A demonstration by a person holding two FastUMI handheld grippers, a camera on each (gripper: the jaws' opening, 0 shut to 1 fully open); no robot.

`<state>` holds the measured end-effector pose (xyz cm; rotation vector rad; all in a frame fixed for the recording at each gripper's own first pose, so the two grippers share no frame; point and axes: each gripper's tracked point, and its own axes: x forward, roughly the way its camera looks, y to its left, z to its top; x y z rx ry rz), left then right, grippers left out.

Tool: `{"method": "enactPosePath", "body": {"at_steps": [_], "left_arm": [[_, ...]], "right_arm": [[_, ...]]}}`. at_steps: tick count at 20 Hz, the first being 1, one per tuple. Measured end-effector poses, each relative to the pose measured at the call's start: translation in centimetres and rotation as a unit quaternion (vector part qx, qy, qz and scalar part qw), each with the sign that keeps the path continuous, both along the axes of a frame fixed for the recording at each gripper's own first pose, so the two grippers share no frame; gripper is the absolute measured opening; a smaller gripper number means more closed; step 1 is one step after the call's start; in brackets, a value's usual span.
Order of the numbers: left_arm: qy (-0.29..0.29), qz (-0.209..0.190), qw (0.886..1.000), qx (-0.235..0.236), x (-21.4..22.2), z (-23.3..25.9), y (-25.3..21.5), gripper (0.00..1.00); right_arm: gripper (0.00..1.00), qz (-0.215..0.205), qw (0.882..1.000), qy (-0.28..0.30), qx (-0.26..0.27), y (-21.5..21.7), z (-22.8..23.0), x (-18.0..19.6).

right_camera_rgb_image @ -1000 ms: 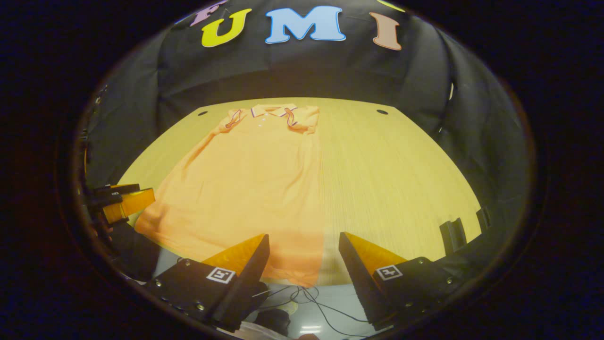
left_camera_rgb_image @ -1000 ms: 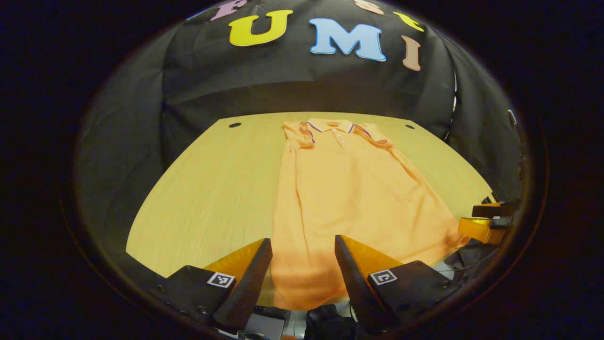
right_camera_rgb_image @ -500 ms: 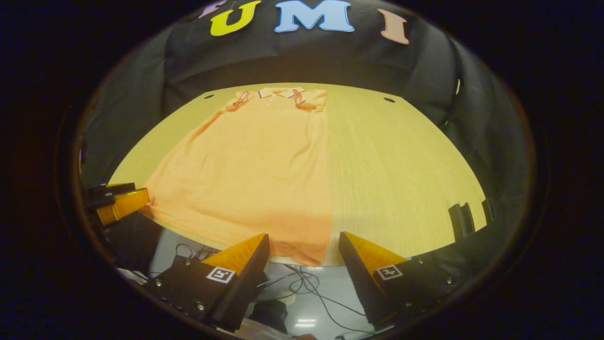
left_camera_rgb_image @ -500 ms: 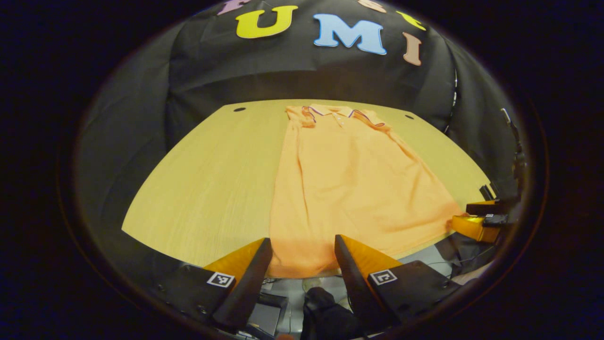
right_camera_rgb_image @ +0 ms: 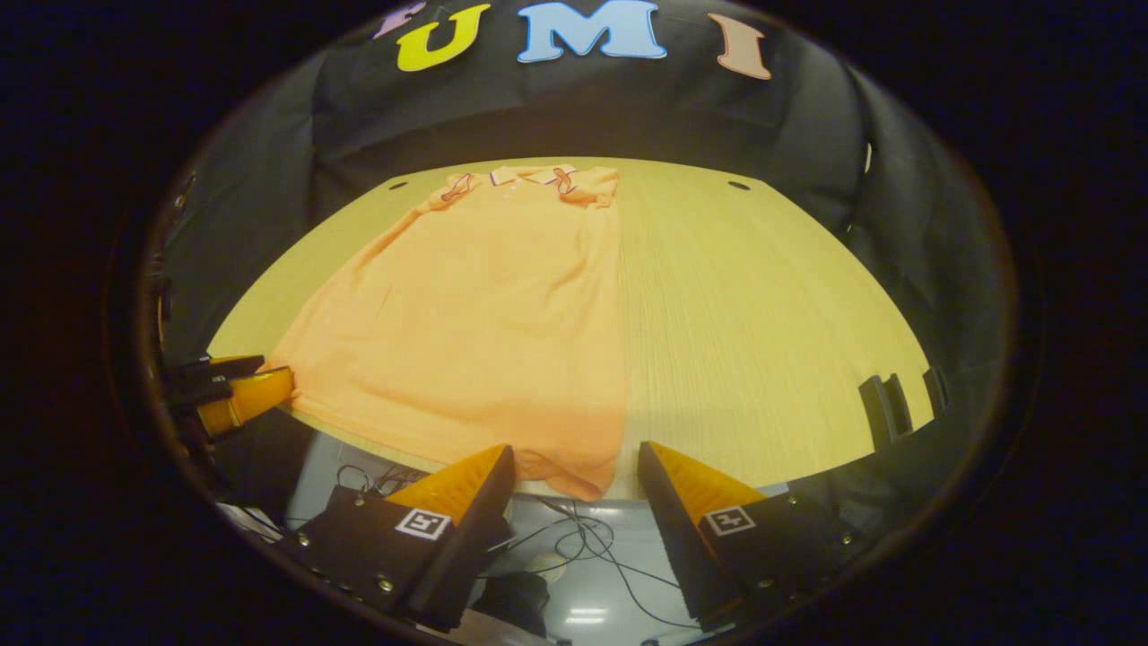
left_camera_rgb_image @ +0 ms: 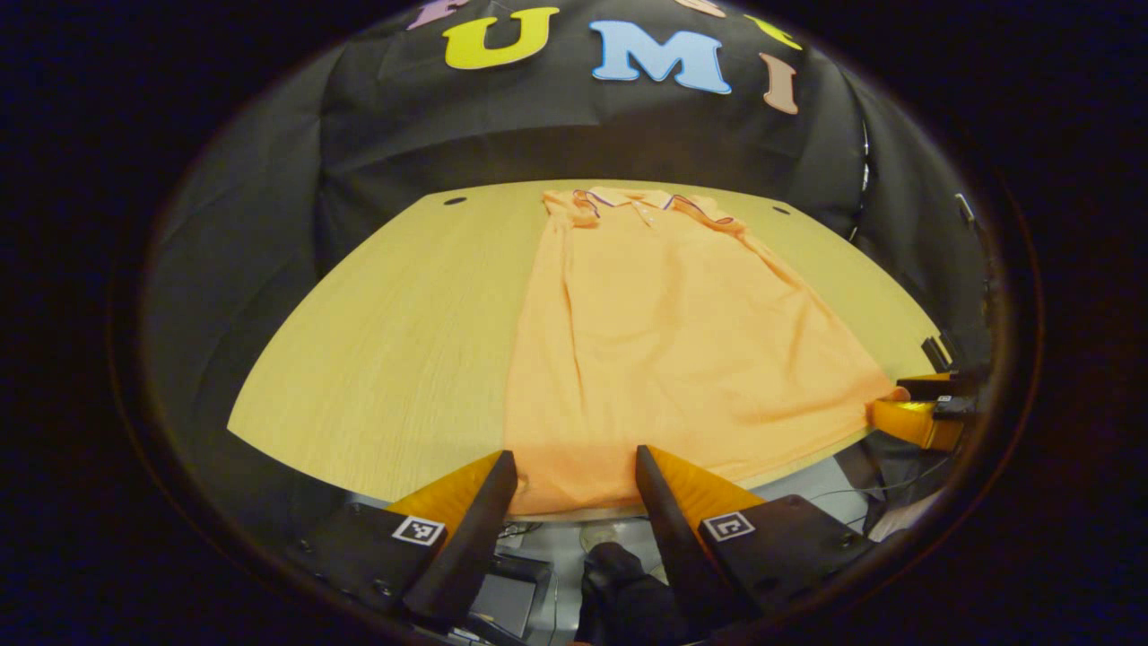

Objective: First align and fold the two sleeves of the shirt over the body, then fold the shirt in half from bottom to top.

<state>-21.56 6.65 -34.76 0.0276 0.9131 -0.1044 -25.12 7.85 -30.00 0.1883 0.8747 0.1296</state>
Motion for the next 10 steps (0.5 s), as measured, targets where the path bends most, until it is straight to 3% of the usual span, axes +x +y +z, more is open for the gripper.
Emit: {"method": "enactPosePath", "body": {"at_steps": [1,2,3,5,6,7,8,10], "left_arm": [[-0.001,0.000,1.000,0.002,-0.1,-0.1,0.0,0.90],[-0.006,-0.001,1.000,0.000,0.1,0.0,-0.1,0.89],[-0.010,-0.002,1.000,0.000,0.4,-0.2,-0.2,0.82],[-0.018,-0.007,1.000,-0.003,0.7,-0.2,-0.9,0.65],[-0.024,-0.011,1.000,-0.006,0.9,-0.2,-1.3,0.57],[-0.029,-0.012,0.999,-0.005,0.8,-0.3,-1.7,0.42],[-0.033,-0.010,0.999,-0.002,0.9,-0.3,-1.7,0.27],[-0.032,0.001,0.999,-0.003,1.3,-0.4,-1.7,0.16]], "right_arm": [[0.85,0.002,1.000,-0.001,0.001,0.2,0.1,0.0],[0.76,0.001,1.000,-0.004,0.002,0.3,-0.1,0.1],[0.52,0.008,1.000,-0.007,-0.002,0.4,0.0,0.2],[0.55,0.015,1.000,-0.010,0.008,0.8,0.4,0.0],[0.39,0.012,1.000,-0.011,0.021,1.2,0.4,0.1],[0.23,0.021,1.000,-0.009,0.020,1.1,0.4,0.2],[0.24,0.029,0.999,-0.011,0.016,1.4,0.3,0.2],[0.25,0.045,0.999,-0.011,0.012,1.6,0.4,0.1]]}}
